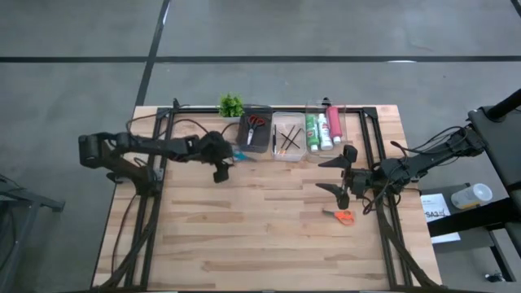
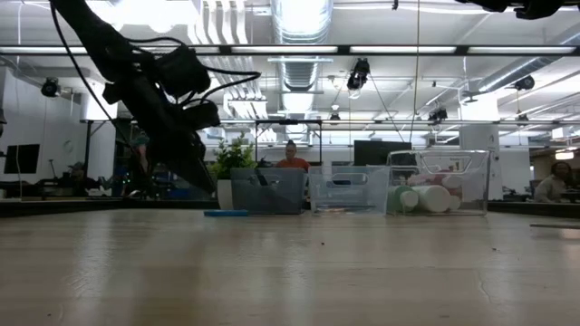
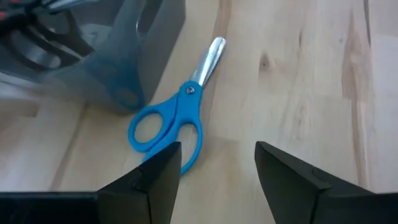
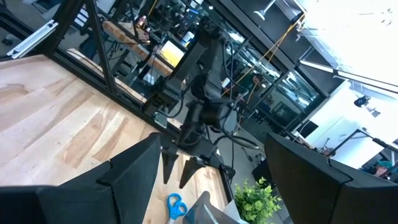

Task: Pick & Place Paint Supplies
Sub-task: Put the blue scissors into the black bin

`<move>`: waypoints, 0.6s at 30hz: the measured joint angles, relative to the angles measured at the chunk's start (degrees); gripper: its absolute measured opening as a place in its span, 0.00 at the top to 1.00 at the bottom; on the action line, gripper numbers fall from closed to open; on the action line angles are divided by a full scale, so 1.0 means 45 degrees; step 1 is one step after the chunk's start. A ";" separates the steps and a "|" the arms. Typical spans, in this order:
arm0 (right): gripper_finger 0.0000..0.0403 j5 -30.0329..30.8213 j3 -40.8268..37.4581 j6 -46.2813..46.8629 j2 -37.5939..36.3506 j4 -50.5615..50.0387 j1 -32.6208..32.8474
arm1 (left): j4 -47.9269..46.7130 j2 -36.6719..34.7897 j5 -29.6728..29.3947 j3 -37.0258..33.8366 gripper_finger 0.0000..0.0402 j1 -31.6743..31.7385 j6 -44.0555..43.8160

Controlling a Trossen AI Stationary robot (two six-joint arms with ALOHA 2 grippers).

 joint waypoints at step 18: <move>0.29 0.0000 0.0000 0.0040 0.0000 0.0006 -0.0005 | 0.2230 0.0063 0.1414 -0.1397 0.47 0.1090 0.0270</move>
